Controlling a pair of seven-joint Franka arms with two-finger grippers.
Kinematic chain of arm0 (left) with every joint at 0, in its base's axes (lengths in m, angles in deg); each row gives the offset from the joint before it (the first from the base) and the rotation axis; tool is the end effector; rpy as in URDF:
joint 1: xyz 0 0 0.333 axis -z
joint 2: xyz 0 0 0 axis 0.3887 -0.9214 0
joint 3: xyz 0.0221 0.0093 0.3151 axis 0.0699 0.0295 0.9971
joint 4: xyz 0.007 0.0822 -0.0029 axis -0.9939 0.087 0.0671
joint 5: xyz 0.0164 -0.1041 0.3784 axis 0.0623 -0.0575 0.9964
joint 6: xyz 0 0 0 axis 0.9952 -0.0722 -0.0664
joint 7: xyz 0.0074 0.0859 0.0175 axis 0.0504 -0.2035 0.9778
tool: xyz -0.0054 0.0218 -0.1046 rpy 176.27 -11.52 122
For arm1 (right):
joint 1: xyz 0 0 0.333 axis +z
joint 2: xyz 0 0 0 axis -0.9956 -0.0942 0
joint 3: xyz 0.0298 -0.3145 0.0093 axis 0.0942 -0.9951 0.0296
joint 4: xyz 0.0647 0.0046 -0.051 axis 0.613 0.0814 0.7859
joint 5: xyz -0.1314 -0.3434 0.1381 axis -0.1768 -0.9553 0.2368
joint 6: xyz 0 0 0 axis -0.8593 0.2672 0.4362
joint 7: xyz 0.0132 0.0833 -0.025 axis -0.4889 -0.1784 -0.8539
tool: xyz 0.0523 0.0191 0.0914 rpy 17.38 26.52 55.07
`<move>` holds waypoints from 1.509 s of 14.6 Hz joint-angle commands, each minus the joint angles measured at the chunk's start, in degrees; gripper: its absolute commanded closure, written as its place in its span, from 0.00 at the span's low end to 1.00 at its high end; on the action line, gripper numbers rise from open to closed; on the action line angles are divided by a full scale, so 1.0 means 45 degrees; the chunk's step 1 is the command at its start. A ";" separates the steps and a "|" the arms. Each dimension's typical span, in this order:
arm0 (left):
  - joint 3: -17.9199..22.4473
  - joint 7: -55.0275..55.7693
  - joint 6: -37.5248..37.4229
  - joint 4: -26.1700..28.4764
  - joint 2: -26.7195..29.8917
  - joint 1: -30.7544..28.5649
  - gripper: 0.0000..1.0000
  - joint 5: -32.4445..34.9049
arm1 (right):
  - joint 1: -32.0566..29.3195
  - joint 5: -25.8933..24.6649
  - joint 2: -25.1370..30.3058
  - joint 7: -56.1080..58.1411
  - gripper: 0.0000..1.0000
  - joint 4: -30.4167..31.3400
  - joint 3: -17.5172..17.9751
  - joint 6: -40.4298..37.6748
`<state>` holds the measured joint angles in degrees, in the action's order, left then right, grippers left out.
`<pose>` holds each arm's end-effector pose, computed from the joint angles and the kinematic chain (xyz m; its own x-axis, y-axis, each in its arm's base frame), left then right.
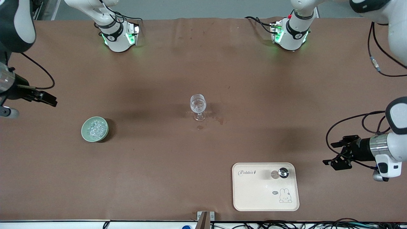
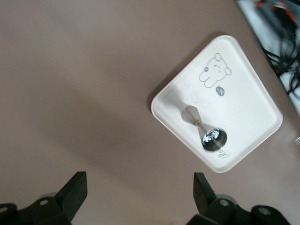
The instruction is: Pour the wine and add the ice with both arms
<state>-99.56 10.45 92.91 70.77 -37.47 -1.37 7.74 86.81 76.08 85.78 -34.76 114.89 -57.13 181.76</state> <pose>0.7338 -0.0125 0.4287 0.7688 0.6123 -0.1845 0.6391 -0.7446 0.1924 0.5695 -0.0376 0.5652 0.9797 -0.1975 -0.0348 -0.1937 -0.9770 0.0897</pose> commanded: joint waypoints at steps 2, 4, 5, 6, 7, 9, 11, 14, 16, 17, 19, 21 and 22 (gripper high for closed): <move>-0.0056 -0.2185 -0.1002 0.0444 0.1712 0.1106 0.00 0.2636 | -0.0452 -0.0055 0.1184 0.0978 0.06 0.0582 0.0278 -0.0384; -0.0057 -0.3960 -0.1492 0.0445 0.2337 0.1558 0.00 0.3712 | -0.0823 -0.0055 0.1381 0.1914 0.06 0.0543 0.0278 -0.0443; -0.0095 -0.4647 -0.1649 0.0445 0.2611 0.1559 0.00 0.3775 | -0.0940 -0.0016 0.1401 0.2306 0.06 0.0388 0.0278 -0.0560; -0.0192 -0.5311 -0.1689 0.0464 0.2923 0.1559 0.00 0.3756 | -0.0980 0.0004 0.1401 0.2349 0.05 0.0232 0.0278 -0.0677; -0.0387 -0.5898 -0.1747 0.0464 0.3178 0.1482 0.00 0.3678 | -0.0961 0.0004 0.1382 0.2368 0.05 -0.0001 0.0278 -0.0775; -0.0428 -0.6410 -0.1942 0.0600 0.3918 0.1559 0.00 0.3601 | -0.0922 0.0023 0.1323 0.2543 0.03 -0.0587 0.0317 -0.0931; -0.0118 -0.6489 -0.2273 0.0815 0.4739 0.2122 0.00 0.3270 | -0.0864 0.0062 0.1265 0.3127 0.00 -0.1076 0.0356 -0.1048; 0.2685 -0.6567 -0.2996 0.1670 0.6532 0.4149 0.00 0.1380 | -0.0805 0.0101 0.0953 0.3267 0.00 -0.1429 0.0376 -0.1420; 0.4797 -0.6665 -0.3076 0.2764 0.7706 0.5616 0.00 0.0032 | -0.0805 0.0121 0.0758 0.3597 0.00 -0.1410 0.0376 -0.1420; 0.5561 -0.6723 -0.3153 0.3407 0.8311 0.6144 0.00 -0.0574 | -0.0805 0.0121 0.0718 0.3676 0.00 -0.1371 0.0376 -0.1381; 0.6404 -0.7422 -0.3212 0.4502 0.9250 0.6674 0.00 -0.1183 | -0.0824 0.0140 0.0737 0.3697 0.00 -0.1254 0.0376 -0.1283; 0.6914 -0.8128 -0.3213 0.5518 1.0129 0.6813 0.00 -0.1516 | -0.0824 0.0140 0.0757 0.3697 0.00 -0.1215 0.0376 -0.1264; 0.7013 -0.8207 -0.3213 0.5852 1.0423 0.6813 0.00 -0.1576 | -0.0844 0.0140 0.0757 0.3697 0.00 -0.1215 0.0376 -0.1264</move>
<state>-69.77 -24.46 77.73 90.65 4.22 28.74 2.12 83.56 76.14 88.84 -18.95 109.53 -55.72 176.13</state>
